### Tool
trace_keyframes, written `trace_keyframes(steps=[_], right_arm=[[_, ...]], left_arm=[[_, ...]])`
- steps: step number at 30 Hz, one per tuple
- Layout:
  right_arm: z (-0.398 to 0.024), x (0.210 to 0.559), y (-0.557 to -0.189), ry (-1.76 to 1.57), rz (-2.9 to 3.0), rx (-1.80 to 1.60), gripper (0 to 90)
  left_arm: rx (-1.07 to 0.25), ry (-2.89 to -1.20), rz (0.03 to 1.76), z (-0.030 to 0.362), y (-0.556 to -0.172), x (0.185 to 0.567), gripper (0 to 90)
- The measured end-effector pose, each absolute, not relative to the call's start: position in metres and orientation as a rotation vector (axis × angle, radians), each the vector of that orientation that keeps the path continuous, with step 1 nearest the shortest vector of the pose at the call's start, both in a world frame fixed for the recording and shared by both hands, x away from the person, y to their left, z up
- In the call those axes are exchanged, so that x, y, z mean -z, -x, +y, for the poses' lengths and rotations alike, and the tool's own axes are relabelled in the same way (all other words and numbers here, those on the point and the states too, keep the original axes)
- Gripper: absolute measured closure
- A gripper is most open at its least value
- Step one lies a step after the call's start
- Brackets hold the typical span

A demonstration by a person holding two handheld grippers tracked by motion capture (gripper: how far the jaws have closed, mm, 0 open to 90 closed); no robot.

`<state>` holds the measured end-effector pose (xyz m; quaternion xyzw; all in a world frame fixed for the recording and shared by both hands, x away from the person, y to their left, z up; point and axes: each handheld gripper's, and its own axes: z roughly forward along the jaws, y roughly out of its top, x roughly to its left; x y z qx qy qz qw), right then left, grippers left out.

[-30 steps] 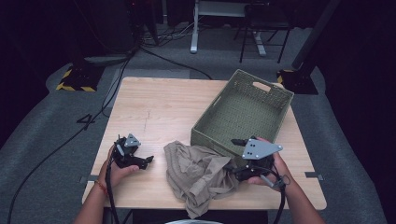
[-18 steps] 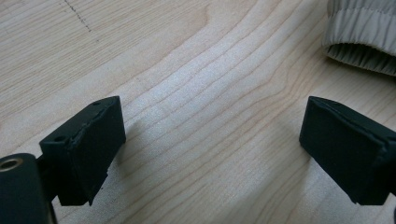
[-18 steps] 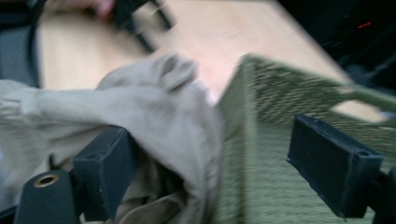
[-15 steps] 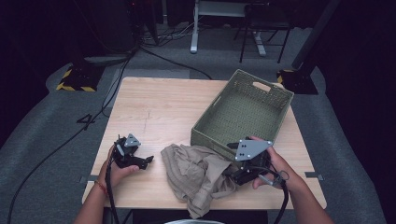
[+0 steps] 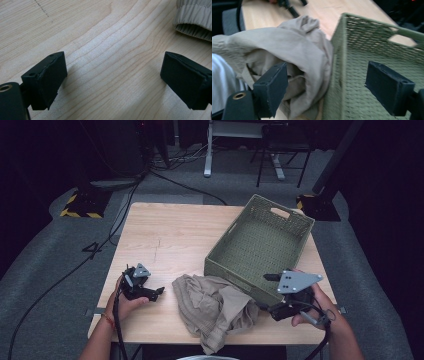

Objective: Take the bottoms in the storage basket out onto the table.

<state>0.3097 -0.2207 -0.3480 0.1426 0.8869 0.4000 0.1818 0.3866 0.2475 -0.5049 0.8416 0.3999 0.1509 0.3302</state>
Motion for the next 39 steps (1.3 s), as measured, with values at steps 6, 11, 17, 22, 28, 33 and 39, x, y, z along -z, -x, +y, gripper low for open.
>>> trace_keyframes(steps=[6,11,17,22,28,33,39], right_arm=[[-0.262,0.352,-0.304,-0.543,2.325,-1.133,18.2],[-0.302,0.362,-0.298,-0.665,2.215,-1.145,18.1],[-0.344,0.386,-0.294,-0.828,2.145,-1.171,18.4],[-0.365,0.421,-0.307,-0.952,2.127,-1.083,19.2],[-0.374,0.469,-0.332,-1.097,2.136,-1.004,20.8],[-0.37,0.494,-0.348,-1.135,2.166,-1.008,21.5],[-0.365,0.502,-0.356,-1.15,2.184,-1.014,22.3]], left_arm=[[-0.395,-2.201,1.047,0.247,-0.387,0.505,7.6],[-0.385,-2.199,1.065,0.245,-0.387,0.504,7.8],[-0.37,-2.129,1.048,0.239,-0.392,0.489,15.8],[-0.349,-2.051,0.978,0.229,-0.398,0.462,16.7],[-0.361,-2.013,0.846,0.195,-0.41,0.423,17.4],[-0.345,-1.989,0.741,0.164,-0.419,0.396,17.0],[-0.305,-1.957,0.683,0.139,-0.428,0.381,17.0]])
